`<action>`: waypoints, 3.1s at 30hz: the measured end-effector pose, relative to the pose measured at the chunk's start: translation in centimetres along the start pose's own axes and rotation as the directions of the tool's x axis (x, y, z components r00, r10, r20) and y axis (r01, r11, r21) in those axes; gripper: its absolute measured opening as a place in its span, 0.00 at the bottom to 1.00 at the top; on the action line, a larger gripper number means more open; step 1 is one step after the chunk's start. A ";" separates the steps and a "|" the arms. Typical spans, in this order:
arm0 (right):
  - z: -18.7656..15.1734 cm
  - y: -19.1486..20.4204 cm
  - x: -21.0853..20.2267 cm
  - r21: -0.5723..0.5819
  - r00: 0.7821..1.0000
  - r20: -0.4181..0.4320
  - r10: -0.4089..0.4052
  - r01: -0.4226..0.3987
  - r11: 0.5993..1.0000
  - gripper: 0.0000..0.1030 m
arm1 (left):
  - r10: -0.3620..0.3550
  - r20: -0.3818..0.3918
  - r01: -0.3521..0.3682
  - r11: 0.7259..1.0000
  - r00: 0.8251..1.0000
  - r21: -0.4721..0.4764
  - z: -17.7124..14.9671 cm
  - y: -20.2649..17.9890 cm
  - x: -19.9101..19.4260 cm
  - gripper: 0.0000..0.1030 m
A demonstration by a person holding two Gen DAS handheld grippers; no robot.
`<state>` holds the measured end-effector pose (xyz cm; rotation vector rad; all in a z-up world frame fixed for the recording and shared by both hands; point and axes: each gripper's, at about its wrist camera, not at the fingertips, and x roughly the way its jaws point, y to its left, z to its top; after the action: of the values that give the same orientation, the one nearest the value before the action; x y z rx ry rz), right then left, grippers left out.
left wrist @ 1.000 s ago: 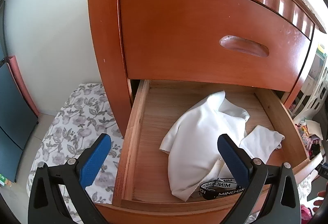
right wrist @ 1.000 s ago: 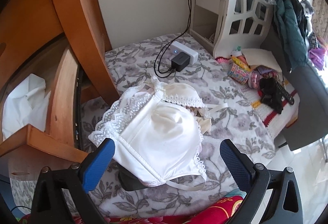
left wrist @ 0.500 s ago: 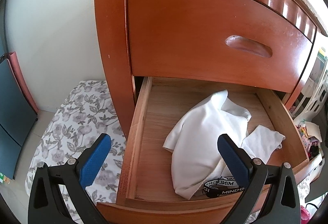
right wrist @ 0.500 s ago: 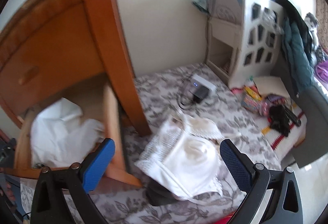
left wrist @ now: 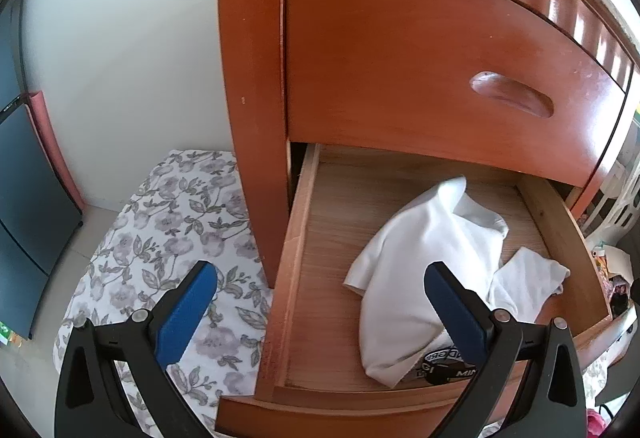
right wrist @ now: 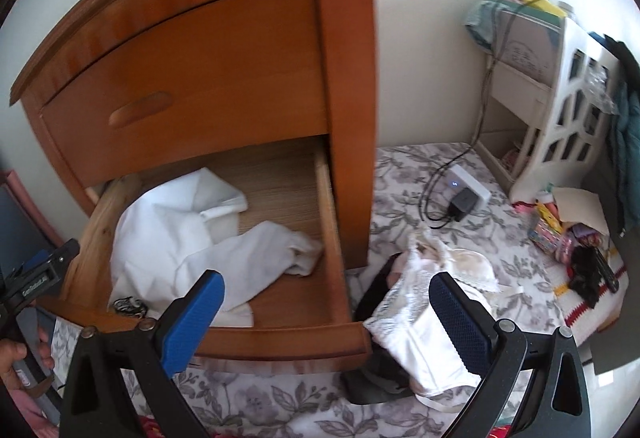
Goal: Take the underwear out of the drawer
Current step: 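Move the right gripper back into the drawer toward the white cloth, then lower the right gripper onto the small white sock and close it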
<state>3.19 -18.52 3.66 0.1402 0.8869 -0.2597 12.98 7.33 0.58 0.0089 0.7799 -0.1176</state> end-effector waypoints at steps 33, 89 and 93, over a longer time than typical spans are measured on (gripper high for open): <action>2.9 10.9 4.6 -0.241 0.972 -0.185 0.145 -0.188 0.952 1.00 | 0.074 -0.016 -0.075 0.993 0.997 -0.087 -0.4 3.3 0.5 1.00; 3.3 9.6 16.7 -0.305 0.770 -0.637 0.046 -0.306 0.902 0.61 | 0.080 -0.036 -0.084 0.988 0.996 -0.127 -0.5 4.1 1.2 1.00; 3.6 9.7 17.0 -0.333 0.770 -0.637 0.016 -0.294 0.896 0.61 | 0.081 -0.035 -0.085 0.989 0.996 -0.123 -0.5 4.1 1.1 1.00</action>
<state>18.89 -12.90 -7.23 -0.1111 1.5700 0.1630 13.85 11.29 -0.65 -0.0749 0.8146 0.0103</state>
